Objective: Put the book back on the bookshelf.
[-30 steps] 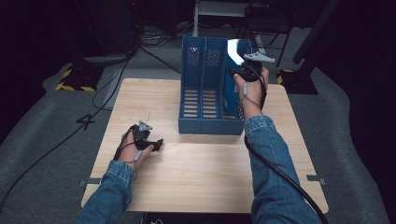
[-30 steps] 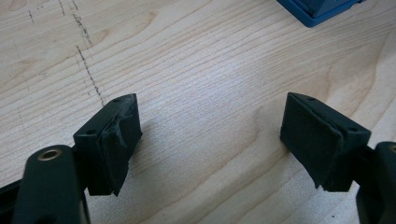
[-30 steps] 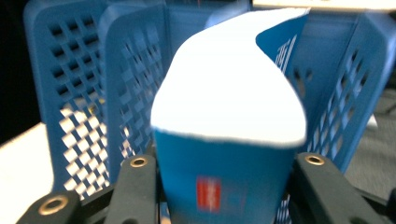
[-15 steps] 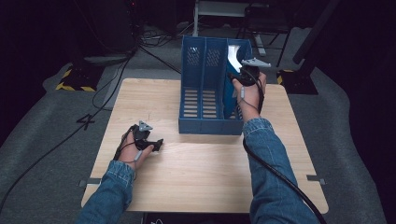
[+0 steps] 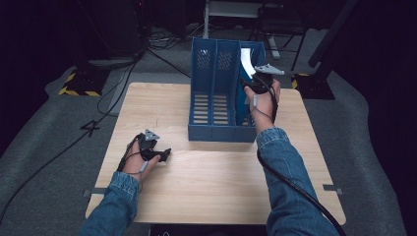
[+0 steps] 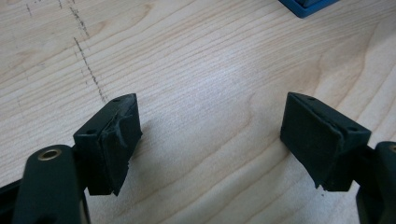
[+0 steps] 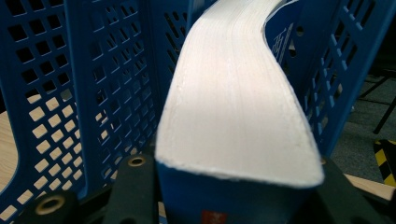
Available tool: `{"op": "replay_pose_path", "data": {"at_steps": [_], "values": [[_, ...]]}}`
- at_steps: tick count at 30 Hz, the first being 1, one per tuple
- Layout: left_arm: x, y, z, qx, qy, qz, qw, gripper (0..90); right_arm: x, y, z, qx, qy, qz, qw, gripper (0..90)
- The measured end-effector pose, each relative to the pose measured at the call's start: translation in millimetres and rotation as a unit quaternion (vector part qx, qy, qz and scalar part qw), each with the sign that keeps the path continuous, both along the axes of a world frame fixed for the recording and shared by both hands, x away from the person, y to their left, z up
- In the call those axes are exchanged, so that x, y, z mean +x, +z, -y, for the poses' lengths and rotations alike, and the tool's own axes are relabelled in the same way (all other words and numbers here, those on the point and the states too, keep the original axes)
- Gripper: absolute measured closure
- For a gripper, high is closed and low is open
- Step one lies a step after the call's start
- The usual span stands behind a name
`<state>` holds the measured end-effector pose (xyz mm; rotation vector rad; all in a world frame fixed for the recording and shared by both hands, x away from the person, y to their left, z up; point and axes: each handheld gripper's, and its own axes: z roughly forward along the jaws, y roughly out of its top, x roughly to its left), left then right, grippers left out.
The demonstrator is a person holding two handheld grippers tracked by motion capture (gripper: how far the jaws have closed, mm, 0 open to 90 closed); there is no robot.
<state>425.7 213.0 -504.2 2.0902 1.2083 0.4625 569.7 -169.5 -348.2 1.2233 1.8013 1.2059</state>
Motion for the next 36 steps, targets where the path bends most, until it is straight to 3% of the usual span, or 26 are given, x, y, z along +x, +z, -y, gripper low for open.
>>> {"op": "replay_pose_path", "data": {"at_steps": [5,8,13,15,17,21,28,36], "values": [[-4.8,0.4,-2.2,0.001,0.002,-0.003,1.0,20.6,-2.9,2.6,3.7,0.002,-0.001,-0.007,1.0,50.9],[-6.9,0.0,-3.2,0.001,0.005,0.0,1.0,20.6,-8.3,7.1,8.9,0.011,0.006,-0.009,0.9999,40.1],[-10.0,-0.1,-4.7,0.0,0.001,-0.001,1.0,20.6,-26.1,19.2,19.8,0.008,0.011,0.0,0.9999,31.5],[-10.6,0.0,-5.6,0.002,0.001,0.0,1.0,20.6,-30.1,21.3,22.3,0.009,0.014,0.003,0.9999,31.1],[-12.7,0.1,-7.0,0.002,0.0,-0.001,1.0,20.6,-46.9,28.6,33.8,0.006,0.032,0.013,0.9994,28.9],[-14.0,0.0,-8.5,0.0,-0.003,-0.001,1.0,20.5,-63.0,32.9,45.4,-0.003,0.053,0.012,0.9985,27.6],[-13.9,-0.1,-8.9,0.001,-0.007,-0.001,1.0,19.9,-98.5,41.3,69.8,-0.012,0.09,0.004,0.9959,25.6],[-12.3,-0.1,-7.9,0.001,-0.01,-0.003,0.9999,18.3,-125.9,42.0,91.8,-0.026,0.118,-0.019,0.9925,22.2]]}}
